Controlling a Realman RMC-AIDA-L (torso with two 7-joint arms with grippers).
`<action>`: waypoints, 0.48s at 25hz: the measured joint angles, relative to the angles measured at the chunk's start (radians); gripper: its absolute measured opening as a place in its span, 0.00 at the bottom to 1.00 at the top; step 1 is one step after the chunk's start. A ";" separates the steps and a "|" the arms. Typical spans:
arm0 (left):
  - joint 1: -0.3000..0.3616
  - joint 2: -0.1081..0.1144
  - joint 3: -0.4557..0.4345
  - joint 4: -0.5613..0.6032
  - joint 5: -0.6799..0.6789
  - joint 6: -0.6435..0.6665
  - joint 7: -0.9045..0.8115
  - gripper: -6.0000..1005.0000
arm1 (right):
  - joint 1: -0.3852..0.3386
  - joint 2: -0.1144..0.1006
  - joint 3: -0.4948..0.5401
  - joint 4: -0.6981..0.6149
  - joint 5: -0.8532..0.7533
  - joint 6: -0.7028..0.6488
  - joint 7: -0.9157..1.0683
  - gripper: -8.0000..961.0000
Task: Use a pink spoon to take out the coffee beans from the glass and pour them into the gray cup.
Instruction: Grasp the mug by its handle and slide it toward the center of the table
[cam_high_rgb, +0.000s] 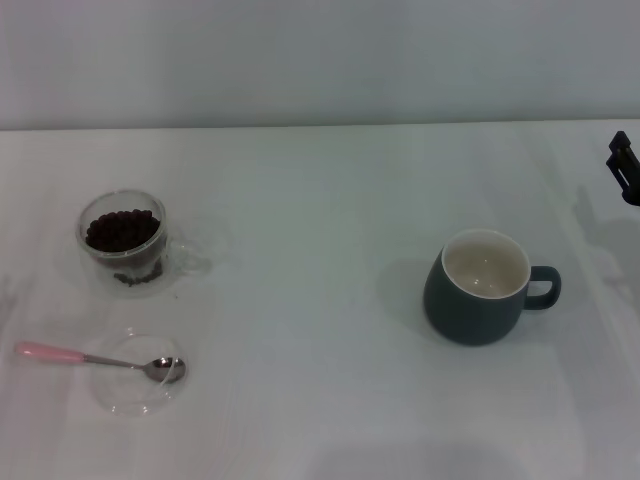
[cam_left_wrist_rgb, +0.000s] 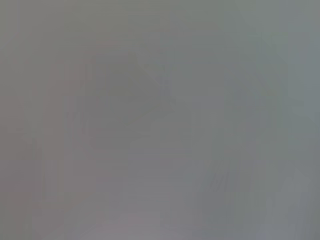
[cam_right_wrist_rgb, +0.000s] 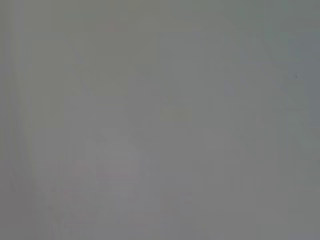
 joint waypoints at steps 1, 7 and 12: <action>0.000 0.000 0.000 0.000 0.000 0.000 0.000 0.87 | 0.000 0.000 0.000 0.001 0.000 0.000 0.001 0.76; 0.006 -0.004 -0.002 -0.008 -0.078 0.019 0.006 0.87 | -0.018 0.000 -0.003 0.015 0.000 -0.016 -0.003 0.75; 0.001 -0.004 -0.002 -0.009 -0.087 0.020 0.006 0.87 | -0.066 -0.003 -0.020 0.032 -0.007 -0.087 -0.003 0.75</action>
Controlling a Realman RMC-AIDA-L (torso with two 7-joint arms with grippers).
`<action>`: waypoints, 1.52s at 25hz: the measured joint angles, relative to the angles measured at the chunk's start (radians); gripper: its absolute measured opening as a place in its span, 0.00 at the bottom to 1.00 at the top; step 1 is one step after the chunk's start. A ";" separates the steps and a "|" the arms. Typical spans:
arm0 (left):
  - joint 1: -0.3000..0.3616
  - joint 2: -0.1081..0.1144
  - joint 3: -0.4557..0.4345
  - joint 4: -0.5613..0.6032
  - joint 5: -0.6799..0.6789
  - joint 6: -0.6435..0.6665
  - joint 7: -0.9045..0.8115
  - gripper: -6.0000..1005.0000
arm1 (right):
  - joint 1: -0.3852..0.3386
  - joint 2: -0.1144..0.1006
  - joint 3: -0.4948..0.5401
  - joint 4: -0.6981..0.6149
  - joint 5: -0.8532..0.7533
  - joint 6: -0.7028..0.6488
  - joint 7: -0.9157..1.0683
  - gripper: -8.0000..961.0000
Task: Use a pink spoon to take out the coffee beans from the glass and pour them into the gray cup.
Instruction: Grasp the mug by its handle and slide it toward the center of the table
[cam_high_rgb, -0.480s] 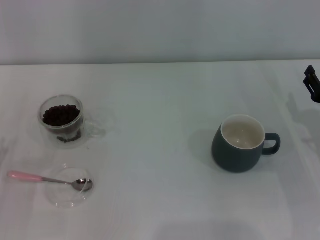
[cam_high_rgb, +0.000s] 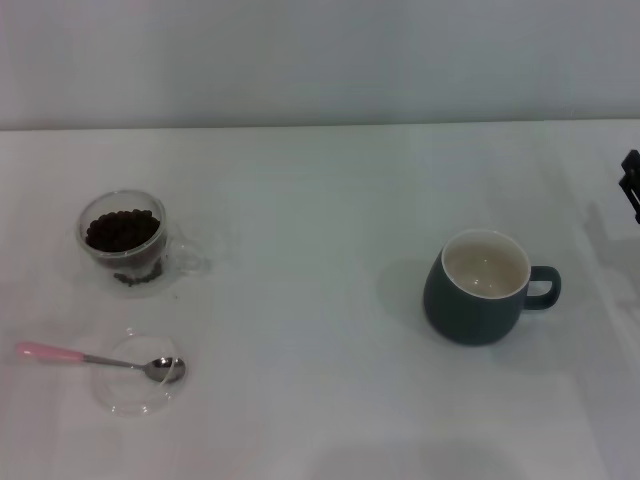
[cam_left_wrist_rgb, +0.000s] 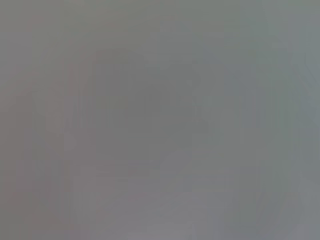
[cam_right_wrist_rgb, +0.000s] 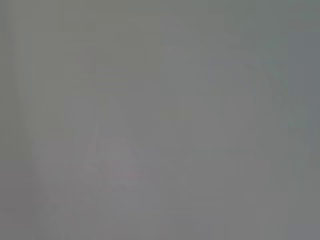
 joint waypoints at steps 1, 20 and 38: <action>-0.001 0.000 0.000 0.000 0.000 0.000 0.000 0.87 | -0.010 0.000 -0.010 0.002 -0.003 -0.019 0.000 0.75; -0.018 0.001 -0.002 -0.013 -0.001 -0.012 -0.006 0.87 | -0.226 -0.005 -0.279 0.078 -0.005 -0.234 0.000 0.74; -0.062 -0.001 -0.002 -0.054 -0.001 -0.028 -0.009 0.87 | -0.202 0.002 -0.285 0.190 -0.005 -0.152 -0.162 0.73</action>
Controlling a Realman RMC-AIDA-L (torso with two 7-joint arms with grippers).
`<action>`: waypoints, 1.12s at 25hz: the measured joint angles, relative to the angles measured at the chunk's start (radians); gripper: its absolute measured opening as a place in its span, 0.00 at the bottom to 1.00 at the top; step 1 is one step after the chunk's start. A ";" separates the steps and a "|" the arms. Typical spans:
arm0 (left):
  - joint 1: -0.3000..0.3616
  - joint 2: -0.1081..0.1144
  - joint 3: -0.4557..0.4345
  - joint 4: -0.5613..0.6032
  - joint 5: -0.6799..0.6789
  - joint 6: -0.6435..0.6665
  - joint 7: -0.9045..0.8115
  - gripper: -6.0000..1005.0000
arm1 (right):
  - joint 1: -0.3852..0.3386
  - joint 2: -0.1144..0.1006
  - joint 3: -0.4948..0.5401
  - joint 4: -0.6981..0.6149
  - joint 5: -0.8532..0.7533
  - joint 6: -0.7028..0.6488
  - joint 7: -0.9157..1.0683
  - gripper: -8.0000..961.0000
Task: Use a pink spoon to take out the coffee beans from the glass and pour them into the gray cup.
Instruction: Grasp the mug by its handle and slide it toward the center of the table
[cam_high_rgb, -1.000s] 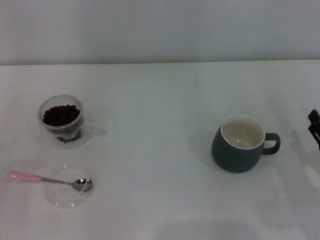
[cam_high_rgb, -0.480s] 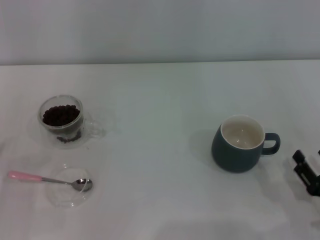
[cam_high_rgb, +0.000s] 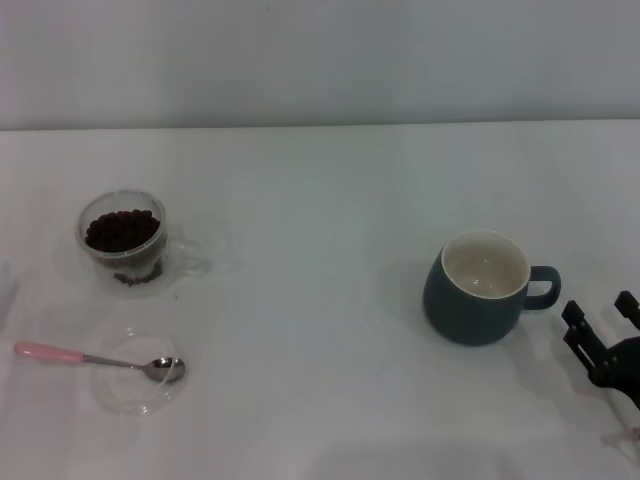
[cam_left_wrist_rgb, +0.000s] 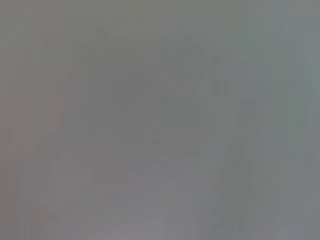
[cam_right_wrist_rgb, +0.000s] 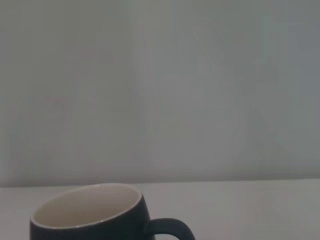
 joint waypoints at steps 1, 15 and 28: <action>0.000 0.000 0.000 0.000 0.000 0.000 -0.001 0.87 | 0.004 0.000 0.000 0.000 0.000 0.004 0.000 0.73; 0.000 0.000 0.000 -0.011 0.000 0.010 -0.030 0.87 | 0.082 0.001 0.006 -0.007 -0.031 0.093 -0.003 0.72; 0.001 0.000 -0.002 -0.011 -0.034 0.011 -0.039 0.87 | 0.144 0.002 0.006 -0.022 -0.032 0.149 -0.006 0.72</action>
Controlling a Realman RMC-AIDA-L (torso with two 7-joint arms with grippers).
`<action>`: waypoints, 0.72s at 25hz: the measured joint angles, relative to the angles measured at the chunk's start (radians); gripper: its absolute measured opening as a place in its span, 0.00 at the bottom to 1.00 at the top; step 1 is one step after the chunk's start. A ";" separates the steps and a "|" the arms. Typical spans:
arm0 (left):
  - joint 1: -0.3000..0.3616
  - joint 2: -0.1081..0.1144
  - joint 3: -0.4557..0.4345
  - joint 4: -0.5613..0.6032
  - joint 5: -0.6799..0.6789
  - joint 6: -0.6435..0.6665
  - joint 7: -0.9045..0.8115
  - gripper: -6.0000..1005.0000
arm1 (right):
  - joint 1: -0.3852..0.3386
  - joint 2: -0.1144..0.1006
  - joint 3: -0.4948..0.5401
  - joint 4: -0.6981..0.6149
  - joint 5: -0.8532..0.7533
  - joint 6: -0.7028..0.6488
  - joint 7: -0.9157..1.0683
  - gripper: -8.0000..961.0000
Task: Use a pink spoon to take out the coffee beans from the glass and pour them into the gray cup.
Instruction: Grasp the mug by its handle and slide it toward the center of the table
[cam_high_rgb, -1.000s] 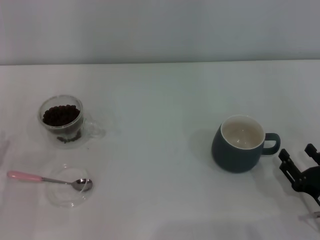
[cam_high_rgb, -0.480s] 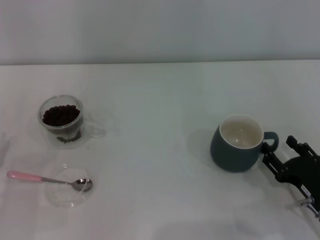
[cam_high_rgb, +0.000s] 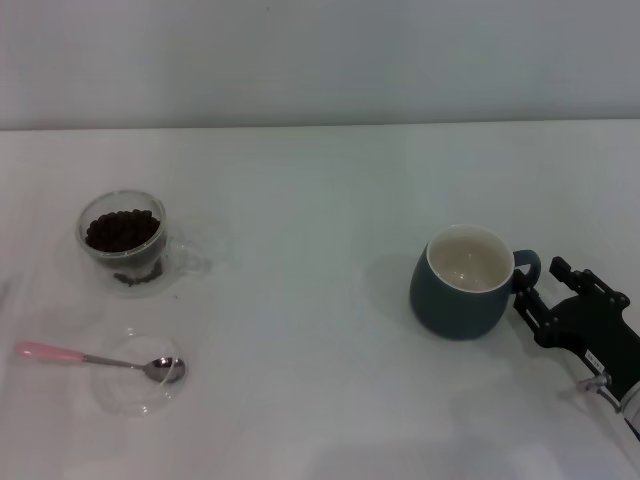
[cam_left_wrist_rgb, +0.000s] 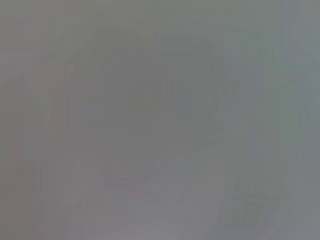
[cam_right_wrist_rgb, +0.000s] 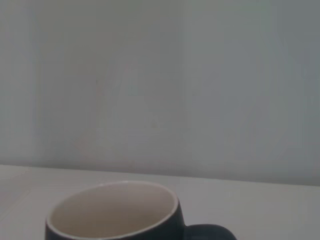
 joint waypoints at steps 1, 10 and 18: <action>0.000 0.000 0.000 0.000 -0.002 0.000 0.000 0.87 | 0.003 0.000 0.000 -0.001 0.002 0.002 0.000 0.72; -0.001 0.000 0.000 0.002 -0.004 0.001 0.000 0.87 | 0.012 0.000 0.012 -0.017 -0.002 0.006 0.003 0.52; -0.003 0.000 0.000 0.005 -0.004 0.001 0.000 0.87 | 0.034 0.000 0.012 -0.017 -0.007 0.009 0.000 0.52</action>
